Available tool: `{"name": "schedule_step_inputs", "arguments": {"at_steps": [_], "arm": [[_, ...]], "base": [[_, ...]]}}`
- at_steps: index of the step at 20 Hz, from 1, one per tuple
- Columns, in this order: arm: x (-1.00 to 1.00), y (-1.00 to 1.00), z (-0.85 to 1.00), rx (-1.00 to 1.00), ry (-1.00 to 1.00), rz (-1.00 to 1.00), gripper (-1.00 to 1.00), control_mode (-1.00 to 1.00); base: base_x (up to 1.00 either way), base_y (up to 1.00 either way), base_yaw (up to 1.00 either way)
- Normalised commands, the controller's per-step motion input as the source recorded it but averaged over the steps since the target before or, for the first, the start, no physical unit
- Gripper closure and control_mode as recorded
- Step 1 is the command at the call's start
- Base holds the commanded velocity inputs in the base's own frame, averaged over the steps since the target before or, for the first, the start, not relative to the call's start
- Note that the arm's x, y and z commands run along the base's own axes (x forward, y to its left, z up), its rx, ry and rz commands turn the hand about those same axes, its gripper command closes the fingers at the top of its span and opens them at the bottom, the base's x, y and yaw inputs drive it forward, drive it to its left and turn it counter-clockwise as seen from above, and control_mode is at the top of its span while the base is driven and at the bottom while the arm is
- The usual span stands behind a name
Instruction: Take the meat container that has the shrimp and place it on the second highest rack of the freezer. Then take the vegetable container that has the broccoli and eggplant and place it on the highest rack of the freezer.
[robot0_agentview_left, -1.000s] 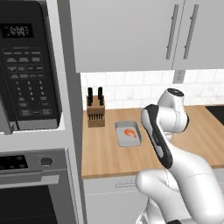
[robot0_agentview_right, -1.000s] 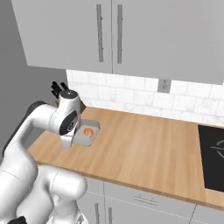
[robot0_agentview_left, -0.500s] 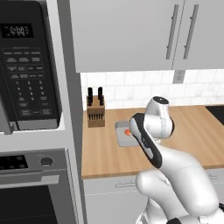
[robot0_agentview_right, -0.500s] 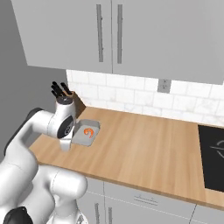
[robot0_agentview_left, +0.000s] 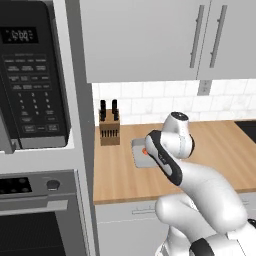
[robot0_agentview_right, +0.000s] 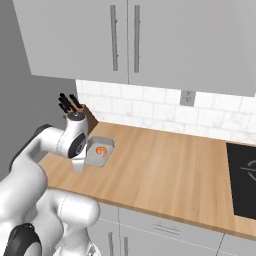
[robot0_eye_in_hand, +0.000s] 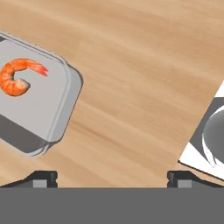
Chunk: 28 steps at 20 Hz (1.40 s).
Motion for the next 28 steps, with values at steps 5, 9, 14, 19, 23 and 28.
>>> {"name": "schedule_step_inputs", "arguments": {"at_steps": [5,9,14,19,23,28], "arm": [[0.23,-0.02,-0.09,0.0,0.0,-0.02,-1.0,-1.0],[0.01,0.0,-0.28,0.0,0.0,-0.18,-1.0,-1.0],[0.26,-0.03,-0.21,0.0,0.0,-0.18,-1.0,-1.0],[0.43,-0.03,-0.16,0.0,0.0,-0.08,-1.0,-1.0],[0.43,0.0,-0.18,0.0,0.0,0.0,-1.0,-1.0],[0.34,0.0,-0.19,0.0,0.02,0.0,-1.0,-1.0]], "base": [[0.0,0.0,0.0],[0.0,0.0,0.0],[0.0,0.0,0.0],[0.0,0.0,0.0],[0.0,0.0,0.0],[0.0,0.0,0.0]]}}
